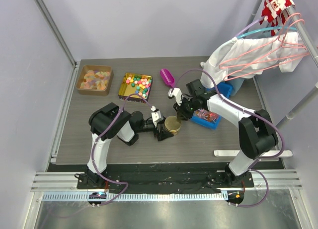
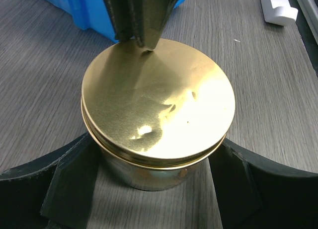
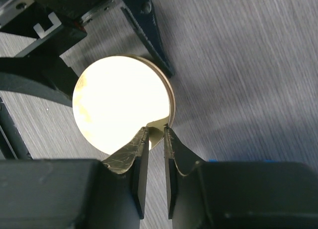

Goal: Pack the candies
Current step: Screw the bottle lid onto the packing bottle.

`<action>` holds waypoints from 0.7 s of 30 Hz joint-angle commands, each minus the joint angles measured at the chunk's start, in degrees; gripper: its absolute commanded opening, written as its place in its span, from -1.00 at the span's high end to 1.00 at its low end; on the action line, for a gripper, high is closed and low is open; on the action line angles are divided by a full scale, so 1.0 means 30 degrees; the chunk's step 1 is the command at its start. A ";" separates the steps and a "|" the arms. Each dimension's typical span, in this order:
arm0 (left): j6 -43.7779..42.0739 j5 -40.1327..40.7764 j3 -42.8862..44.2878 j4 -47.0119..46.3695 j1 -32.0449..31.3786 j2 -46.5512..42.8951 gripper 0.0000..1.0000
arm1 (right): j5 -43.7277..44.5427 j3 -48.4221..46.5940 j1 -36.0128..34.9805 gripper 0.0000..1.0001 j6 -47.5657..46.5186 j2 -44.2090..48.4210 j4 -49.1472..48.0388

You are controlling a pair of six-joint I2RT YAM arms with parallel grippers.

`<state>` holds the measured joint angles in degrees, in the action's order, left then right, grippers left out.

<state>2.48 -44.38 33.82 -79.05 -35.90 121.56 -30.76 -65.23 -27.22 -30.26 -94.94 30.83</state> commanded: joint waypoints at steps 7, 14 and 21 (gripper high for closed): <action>0.0316 0.0292 0.0181 -0.2802 -0.0045 0.0438 -0.55 | 0.0997 -0.0402 -0.0184 0.55 -0.0519 0.2083 0.1911; 0.0286 0.0233 0.0181 -0.2802 -0.0045 0.0467 -0.54 | -0.0145 -0.1577 -0.0797 0.56 -0.0197 0.1793 0.1854; 0.0286 0.0204 0.0210 -0.2802 -0.0045 0.0467 -0.54 | 0.0002 -0.0874 -0.1999 0.56 0.0505 0.0212 0.0418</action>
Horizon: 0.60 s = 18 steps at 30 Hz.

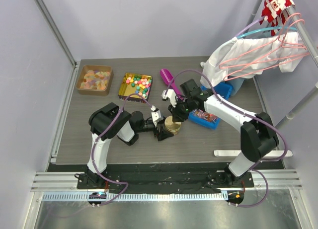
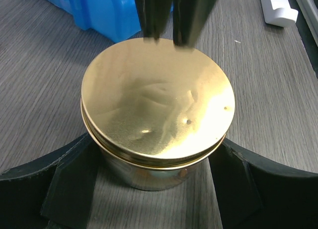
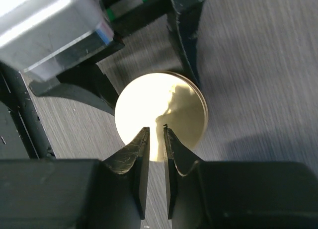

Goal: Pack the candies
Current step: Screw the bottle lid onto the packing bottle.

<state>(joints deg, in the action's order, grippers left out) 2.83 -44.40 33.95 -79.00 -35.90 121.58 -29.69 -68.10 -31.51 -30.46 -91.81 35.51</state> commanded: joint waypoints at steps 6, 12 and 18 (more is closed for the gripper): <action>0.0170 0.0211 0.0166 -0.2816 -0.0045 0.0402 -0.53 | 0.0082 0.0169 -0.1422 0.56 0.0719 -0.2794 -0.1405; 0.0199 0.0211 0.0166 -0.2787 -0.0045 0.0431 -0.53 | 0.0581 0.0140 -0.1393 0.56 0.0631 -0.2386 -0.1523; 0.0170 0.0182 0.0166 -0.2758 -0.0045 0.0431 -0.53 | 0.1079 -0.0825 -0.0808 0.35 0.0280 -0.1975 -0.1494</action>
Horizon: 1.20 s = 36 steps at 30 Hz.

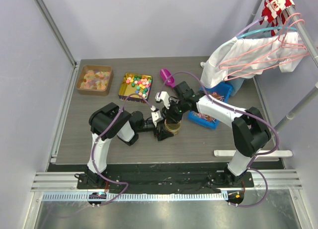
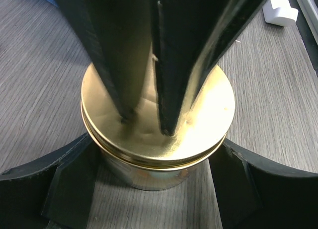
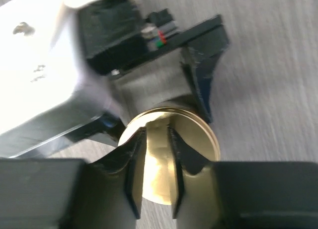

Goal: Pack the candies
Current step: Screw the bottle lid onto the packing bottle.

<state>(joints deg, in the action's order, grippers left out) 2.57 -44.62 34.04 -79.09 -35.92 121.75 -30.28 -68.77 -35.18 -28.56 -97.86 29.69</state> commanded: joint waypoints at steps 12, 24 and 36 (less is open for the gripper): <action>0.0228 0.0196 0.0167 -0.2700 -0.0038 0.0372 -0.51 | 0.0105 -0.1920 0.1736 0.23 -0.1028 -0.1772 0.0415; 0.0374 0.0576 0.0166 -0.2641 -0.0038 0.0314 -0.50 | -0.0685 -0.1070 0.2262 0.40 -0.1906 -0.1451 0.2460; 0.0433 0.1103 0.0196 -0.2348 -0.0038 0.0226 -0.49 | -0.1244 0.0423 0.2644 0.64 -0.2523 -0.0397 0.4341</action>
<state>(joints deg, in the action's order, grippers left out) 2.68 -44.38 34.26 -79.00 -36.12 121.75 -34.81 -70.98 -26.81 -35.48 -100.40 34.94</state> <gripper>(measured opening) 0.830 0.199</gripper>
